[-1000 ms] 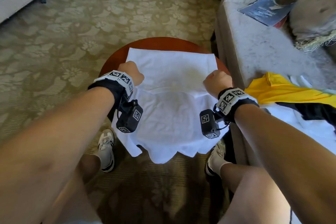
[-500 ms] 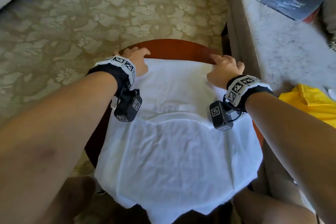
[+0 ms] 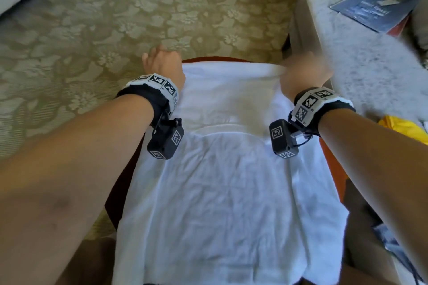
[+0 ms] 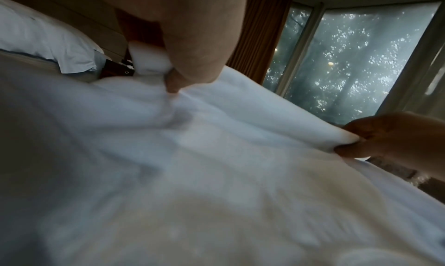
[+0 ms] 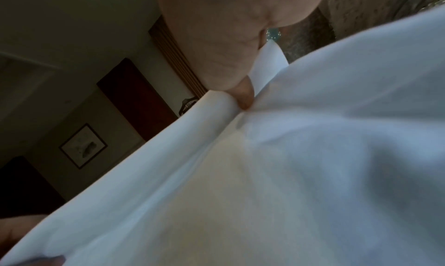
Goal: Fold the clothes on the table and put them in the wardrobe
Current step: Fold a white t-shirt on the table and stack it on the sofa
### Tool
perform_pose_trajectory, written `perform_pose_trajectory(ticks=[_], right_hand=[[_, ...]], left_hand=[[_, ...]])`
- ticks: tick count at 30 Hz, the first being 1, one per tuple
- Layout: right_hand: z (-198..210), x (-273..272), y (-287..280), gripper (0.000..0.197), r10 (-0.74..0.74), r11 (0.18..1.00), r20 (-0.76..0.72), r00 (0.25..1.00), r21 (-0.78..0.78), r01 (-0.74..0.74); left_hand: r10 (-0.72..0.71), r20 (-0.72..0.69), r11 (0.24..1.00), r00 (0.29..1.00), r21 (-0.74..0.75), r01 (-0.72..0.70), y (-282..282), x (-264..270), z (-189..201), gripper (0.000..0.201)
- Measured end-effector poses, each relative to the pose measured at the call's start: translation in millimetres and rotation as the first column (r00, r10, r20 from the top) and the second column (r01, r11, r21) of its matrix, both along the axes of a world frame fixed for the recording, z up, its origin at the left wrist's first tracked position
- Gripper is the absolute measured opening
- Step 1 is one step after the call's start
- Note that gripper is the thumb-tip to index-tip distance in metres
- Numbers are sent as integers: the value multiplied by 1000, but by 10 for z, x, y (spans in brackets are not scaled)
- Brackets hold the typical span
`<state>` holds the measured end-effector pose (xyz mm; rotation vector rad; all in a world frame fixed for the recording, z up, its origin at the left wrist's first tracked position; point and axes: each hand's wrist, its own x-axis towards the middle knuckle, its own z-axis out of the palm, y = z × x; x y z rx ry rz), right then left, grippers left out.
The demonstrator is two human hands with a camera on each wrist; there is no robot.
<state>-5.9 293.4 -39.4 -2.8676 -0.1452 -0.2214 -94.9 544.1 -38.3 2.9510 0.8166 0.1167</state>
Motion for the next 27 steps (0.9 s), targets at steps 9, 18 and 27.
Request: perform_pose_trajectory(ticks=[9,18,27], right_hand=[[-213,63,-57,52,90,996,-241,966,22,-87],[-109,-887,-662,50,-100,975,-283,954,166,151],[-295,-2197,-1239,51,-107,994,-447,888,-20,109]], left_hand=[[83,79,980,993,-189,-66,42,-32,-221,56],[122,-101,949,987,-279,-146,-226,-1004,-2,58],[287,-197,807,937,-477,-347,-890,-2174,62,61]])
